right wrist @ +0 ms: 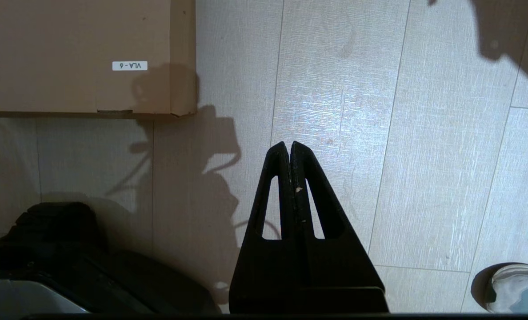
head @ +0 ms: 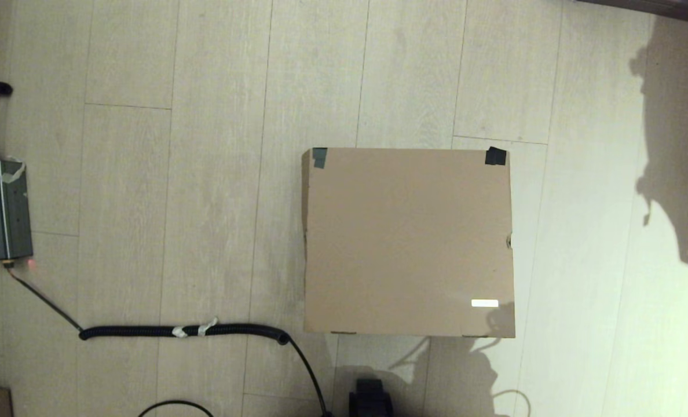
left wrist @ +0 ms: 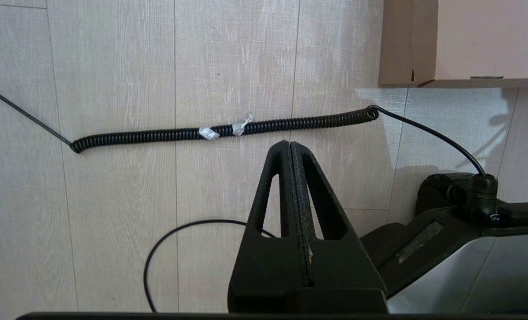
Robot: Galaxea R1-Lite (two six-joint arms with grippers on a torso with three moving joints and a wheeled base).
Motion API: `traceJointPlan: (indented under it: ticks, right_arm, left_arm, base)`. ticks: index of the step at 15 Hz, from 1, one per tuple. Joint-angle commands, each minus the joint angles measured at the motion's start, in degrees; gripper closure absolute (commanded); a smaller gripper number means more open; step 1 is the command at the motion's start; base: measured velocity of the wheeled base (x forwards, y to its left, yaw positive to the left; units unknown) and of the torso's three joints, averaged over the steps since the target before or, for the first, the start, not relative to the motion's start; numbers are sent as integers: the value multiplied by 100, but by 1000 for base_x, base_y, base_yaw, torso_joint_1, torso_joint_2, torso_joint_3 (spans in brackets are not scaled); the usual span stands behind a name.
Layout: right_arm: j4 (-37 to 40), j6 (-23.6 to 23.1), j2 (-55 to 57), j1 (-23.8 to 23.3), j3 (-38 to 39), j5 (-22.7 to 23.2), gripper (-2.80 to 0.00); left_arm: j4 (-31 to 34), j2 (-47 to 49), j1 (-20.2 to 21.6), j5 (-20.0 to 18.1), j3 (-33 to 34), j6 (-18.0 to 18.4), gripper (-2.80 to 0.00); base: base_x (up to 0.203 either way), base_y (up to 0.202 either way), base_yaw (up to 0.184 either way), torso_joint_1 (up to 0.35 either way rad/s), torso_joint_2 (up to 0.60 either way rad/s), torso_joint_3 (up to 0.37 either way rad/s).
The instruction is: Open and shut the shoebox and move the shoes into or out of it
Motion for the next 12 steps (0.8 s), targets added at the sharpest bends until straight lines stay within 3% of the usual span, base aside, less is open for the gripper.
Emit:
traceJointPlan:
  ticks: [1,5,12]
  right_arm:
    - [-8,29,2,-6,79,0,0]
    - [-25,530,2,2,79,-177,0]
    - [-34,530,2,2,79,-177,0]
  left_arm:
    - [-2,19,4,1,44,-1,0]
    - [-2,19,-4,1,44,2,0]
    - [-2,19,-4,1,44,3,0]
  base:
    - [0,0,0,0,0,0]
    - [0,0,0,0,0,0]
    - [0,0,0,0,0,0]
